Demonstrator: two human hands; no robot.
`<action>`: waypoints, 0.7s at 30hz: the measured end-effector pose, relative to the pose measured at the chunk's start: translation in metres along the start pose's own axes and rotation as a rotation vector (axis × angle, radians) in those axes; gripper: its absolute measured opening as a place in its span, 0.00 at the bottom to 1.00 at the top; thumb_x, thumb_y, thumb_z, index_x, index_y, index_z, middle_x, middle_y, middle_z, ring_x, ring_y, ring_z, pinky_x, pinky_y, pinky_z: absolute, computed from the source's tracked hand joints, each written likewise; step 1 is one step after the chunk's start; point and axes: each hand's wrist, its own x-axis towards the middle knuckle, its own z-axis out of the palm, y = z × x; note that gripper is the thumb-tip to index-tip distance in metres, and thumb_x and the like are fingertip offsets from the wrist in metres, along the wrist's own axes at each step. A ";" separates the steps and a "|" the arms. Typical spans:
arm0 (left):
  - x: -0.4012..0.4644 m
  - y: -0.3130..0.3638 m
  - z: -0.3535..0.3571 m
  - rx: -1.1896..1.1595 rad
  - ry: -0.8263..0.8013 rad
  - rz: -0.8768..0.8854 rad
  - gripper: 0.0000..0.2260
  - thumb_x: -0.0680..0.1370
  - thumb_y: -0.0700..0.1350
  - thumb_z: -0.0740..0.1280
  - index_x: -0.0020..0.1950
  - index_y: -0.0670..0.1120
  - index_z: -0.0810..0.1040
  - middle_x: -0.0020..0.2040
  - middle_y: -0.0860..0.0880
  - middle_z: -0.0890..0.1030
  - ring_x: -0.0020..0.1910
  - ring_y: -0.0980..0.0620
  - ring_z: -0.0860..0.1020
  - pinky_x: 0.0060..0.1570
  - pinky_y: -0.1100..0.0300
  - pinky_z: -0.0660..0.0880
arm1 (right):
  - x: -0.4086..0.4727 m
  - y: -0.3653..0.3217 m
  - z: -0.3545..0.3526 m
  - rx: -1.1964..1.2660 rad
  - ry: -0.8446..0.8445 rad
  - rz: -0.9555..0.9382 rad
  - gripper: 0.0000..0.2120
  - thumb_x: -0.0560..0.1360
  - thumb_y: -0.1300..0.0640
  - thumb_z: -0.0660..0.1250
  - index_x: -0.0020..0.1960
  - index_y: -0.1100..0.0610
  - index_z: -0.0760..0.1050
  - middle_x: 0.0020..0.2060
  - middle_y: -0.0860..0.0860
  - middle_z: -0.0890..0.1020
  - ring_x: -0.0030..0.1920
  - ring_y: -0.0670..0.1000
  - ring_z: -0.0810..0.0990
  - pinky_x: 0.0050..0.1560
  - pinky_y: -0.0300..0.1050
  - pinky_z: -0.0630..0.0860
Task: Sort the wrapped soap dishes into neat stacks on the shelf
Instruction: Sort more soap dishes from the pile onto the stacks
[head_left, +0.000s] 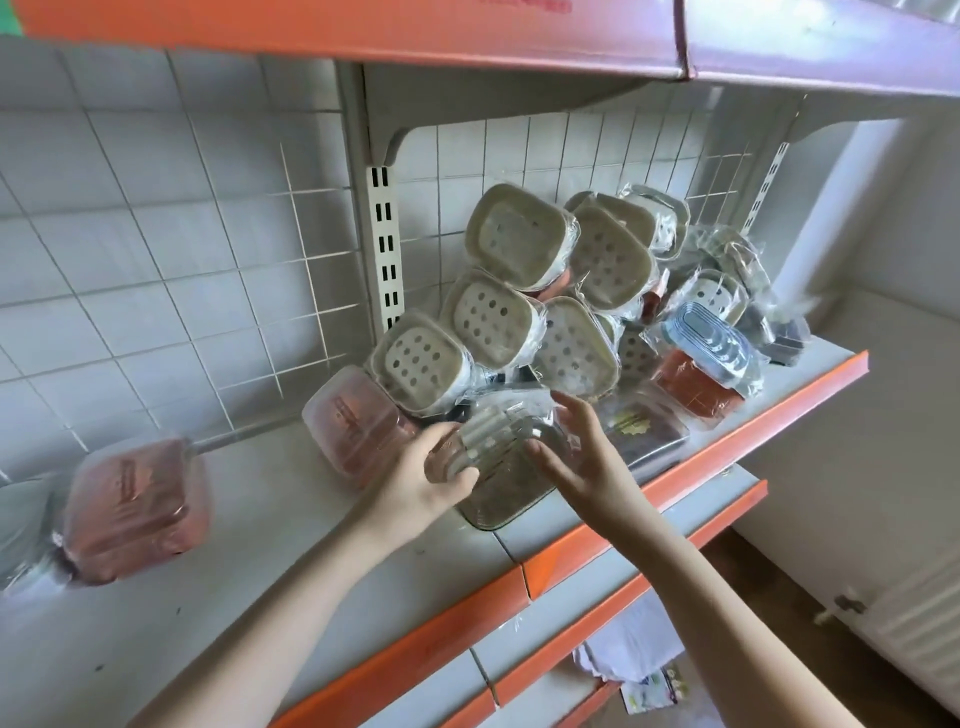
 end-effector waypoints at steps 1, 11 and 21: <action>-0.002 0.001 -0.004 -0.053 -0.044 -0.004 0.24 0.68 0.59 0.67 0.60 0.48 0.76 0.52 0.55 0.82 0.55 0.60 0.78 0.56 0.67 0.72 | -0.003 0.003 0.002 -0.014 -0.022 -0.003 0.30 0.74 0.48 0.68 0.71 0.56 0.63 0.64 0.46 0.71 0.64 0.37 0.68 0.61 0.25 0.63; -0.024 -0.023 -0.018 0.107 -0.034 -0.164 0.19 0.72 0.55 0.67 0.60 0.49 0.77 0.51 0.54 0.80 0.45 0.65 0.77 0.46 0.73 0.70 | -0.014 0.014 0.037 -0.208 -0.175 0.132 0.27 0.76 0.44 0.65 0.67 0.60 0.66 0.55 0.58 0.78 0.58 0.56 0.75 0.47 0.37 0.62; -0.034 -0.025 -0.003 0.746 0.226 -0.006 0.19 0.73 0.53 0.56 0.54 0.48 0.81 0.49 0.53 0.82 0.48 0.48 0.79 0.49 0.53 0.77 | 0.015 -0.005 0.021 -0.439 0.223 -0.142 0.13 0.74 0.60 0.68 0.58 0.59 0.77 0.56 0.56 0.77 0.57 0.58 0.71 0.58 0.46 0.65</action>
